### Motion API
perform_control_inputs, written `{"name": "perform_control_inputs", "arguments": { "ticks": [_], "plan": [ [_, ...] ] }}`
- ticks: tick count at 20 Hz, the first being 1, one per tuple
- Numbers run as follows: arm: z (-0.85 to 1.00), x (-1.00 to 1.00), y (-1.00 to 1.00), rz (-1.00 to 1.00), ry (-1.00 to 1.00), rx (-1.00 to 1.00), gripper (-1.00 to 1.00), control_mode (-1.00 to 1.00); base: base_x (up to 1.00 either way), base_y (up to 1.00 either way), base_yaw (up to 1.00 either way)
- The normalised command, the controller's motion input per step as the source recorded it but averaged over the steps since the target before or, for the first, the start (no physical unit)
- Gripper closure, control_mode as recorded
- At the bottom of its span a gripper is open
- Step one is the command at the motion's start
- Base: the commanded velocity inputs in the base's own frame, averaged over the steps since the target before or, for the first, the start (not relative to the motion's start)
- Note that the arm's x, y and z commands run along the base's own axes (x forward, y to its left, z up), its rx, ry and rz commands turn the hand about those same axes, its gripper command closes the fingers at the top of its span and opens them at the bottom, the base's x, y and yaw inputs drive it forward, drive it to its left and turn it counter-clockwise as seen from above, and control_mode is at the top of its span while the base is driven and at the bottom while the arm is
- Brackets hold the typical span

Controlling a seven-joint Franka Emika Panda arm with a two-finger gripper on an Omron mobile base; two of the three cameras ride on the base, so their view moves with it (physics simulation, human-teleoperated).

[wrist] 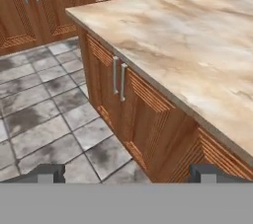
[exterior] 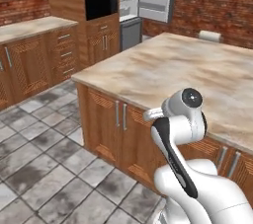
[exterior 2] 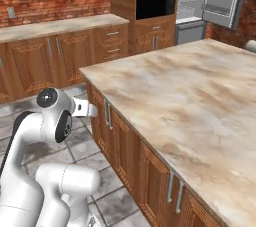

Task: Take a sugar cube from the saucer and place it inside the coffee. Then, grab milk from the fridge and place it next to the coffee on the counter to sweeten the coffee.

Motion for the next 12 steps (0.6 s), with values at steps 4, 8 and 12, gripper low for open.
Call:
{"name": "perform_control_inputs", "arguments": {
  "ticks": [4,8,12],
  "plan": [
    [0.00,0.00,0.00,0.00,0.00,0.00,-1.00,1.00,1.00,1.00,-0.03],
    [0.00,0.00,0.00,0.00,0.00,0.00,-1.00,1.00,1.00,1.00,-0.03],
    [0.00,0.00,0.00,0.00,0.00,0.00,-1.00,1.00,1.00,1.00,-0.04]
  ]
}}
